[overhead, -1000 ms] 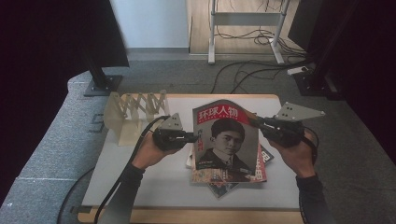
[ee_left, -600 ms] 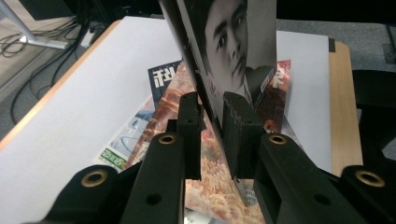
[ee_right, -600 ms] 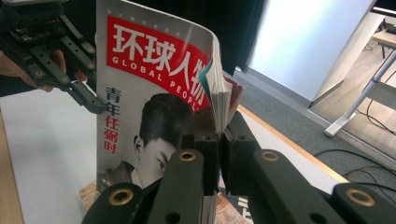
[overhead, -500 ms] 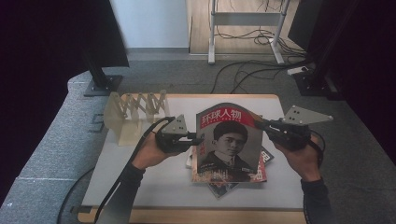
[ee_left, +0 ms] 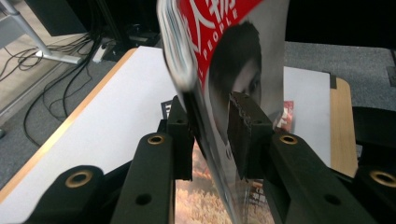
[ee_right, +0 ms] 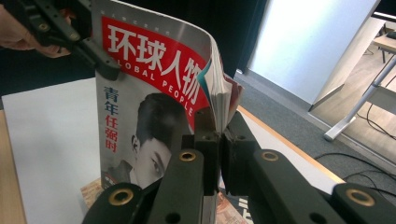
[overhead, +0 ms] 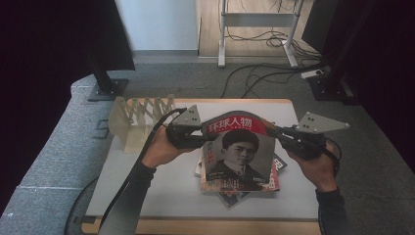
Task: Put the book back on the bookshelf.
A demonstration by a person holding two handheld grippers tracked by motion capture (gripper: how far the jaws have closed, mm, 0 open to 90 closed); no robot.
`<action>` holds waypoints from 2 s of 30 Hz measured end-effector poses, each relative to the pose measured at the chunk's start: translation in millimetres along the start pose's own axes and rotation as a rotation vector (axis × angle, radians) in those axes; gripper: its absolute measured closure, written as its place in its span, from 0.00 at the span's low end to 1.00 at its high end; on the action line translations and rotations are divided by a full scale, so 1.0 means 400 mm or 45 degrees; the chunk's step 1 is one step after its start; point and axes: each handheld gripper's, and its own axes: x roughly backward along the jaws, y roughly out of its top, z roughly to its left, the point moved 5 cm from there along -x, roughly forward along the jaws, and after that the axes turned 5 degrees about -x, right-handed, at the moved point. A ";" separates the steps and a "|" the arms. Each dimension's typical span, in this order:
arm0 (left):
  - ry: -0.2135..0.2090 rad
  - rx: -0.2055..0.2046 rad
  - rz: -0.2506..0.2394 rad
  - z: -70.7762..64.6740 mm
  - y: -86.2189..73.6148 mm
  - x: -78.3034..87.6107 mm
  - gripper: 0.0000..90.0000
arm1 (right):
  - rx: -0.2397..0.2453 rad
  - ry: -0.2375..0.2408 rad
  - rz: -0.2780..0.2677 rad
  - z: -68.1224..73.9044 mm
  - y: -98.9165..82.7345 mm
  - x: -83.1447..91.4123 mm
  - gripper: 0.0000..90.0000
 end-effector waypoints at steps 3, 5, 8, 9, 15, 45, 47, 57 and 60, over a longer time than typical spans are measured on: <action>0.013 0.005 0.009 0.005 0.011 -0.007 0.80 | 0.001 0.005 0.000 0.000 -0.002 0.002 0.94; 0.024 0.001 0.017 0.006 0.016 -0.009 0.85 | 0.001 0.002 0.001 -0.002 -0.004 0.004 0.94; 0.008 0.014 0.030 0.009 0.017 -0.007 0.92 | -0.010 -0.001 0.002 -0.007 -0.008 0.008 0.94; -0.001 0.021 0.030 0.009 0.016 -0.006 0.92 | -0.012 0.000 0.002 -0.010 -0.009 0.008 0.94; -0.048 0.040 0.022 0.006 0.014 0.000 0.94 | -0.050 -0.002 0.030 -0.022 -0.019 0.012 0.89; 0.006 0.174 0.029 0.044 -0.015 0.080 0.96 | -0.299 -0.336 0.336 -0.093 -0.377 -0.002 0.15; 0.016 0.184 0.030 0.048 -0.021 0.091 0.96 | -0.309 -0.353 0.354 -0.095 -0.400 -0.003 0.15; 0.059 0.220 0.027 0.058 -0.050 0.137 0.96 | -0.380 -0.438 0.434 -0.102 -0.505 -0.010 0.07; 0.070 0.227 0.030 0.060 -0.057 0.149 0.96 | -0.407 -0.459 0.450 -0.104 -0.532 -0.011 0.04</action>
